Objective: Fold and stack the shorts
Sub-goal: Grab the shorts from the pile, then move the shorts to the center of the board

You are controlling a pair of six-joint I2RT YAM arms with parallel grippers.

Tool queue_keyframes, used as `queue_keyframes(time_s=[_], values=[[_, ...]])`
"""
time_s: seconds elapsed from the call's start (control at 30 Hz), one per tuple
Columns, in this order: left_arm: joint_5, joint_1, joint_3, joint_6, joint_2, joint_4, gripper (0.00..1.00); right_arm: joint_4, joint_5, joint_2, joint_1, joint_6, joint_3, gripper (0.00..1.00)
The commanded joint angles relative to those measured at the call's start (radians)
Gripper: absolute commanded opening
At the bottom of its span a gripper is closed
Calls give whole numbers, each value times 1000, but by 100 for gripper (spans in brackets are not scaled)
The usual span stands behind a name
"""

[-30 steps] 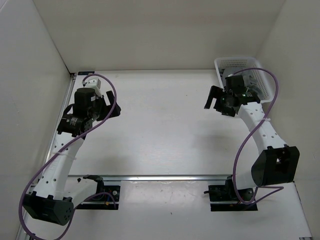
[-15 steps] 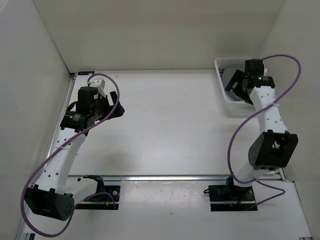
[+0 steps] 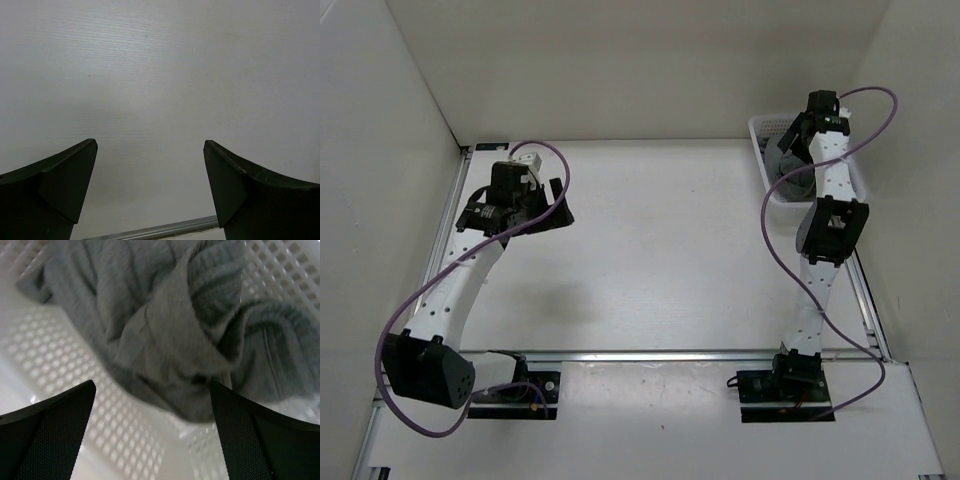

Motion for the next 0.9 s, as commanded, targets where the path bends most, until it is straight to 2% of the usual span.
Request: queue_keyframes(time_s=[0.0,0.1,0.2,0.23,0.3,0.33,0.4,0.43,0.53,0.67,0.8,0.87], values=[[2,1,64,17,45,-17,99,-34,44,135,-36,-2,169,100],[-37,1,86,17,65,-17,99,15,34,182,-47,8,182,100],[-109,1,86,-10,76,-17,99,67,-2,206,-58,8,172,80],[-125,1,86,-10,76,-17,99,67,-2,215,-58,8,172,63],[-134,1,97,-10,87,-17,99,103,-25,216,-58,-3,162,43],[-134,1,97,-10,87,-17,99,115,-78,200,-58,-3,152,17],[-134,1,106,-33,108,-17,99,115,-138,179,-58,-38,162,3],[-134,1,106,-46,108,-17,99,115,-152,129,-58,-38,162,0],[-145,1,97,-81,108,-17,99,126,-210,-19,-58,-29,102,0],[-145,-9,97,-102,72,-17,99,126,-284,-201,-36,-54,102,0],[-145,-9,72,-164,42,-17,99,97,-437,-389,49,-133,142,0],[-111,-9,63,-175,33,-35,99,68,-411,-455,109,-172,133,0]])
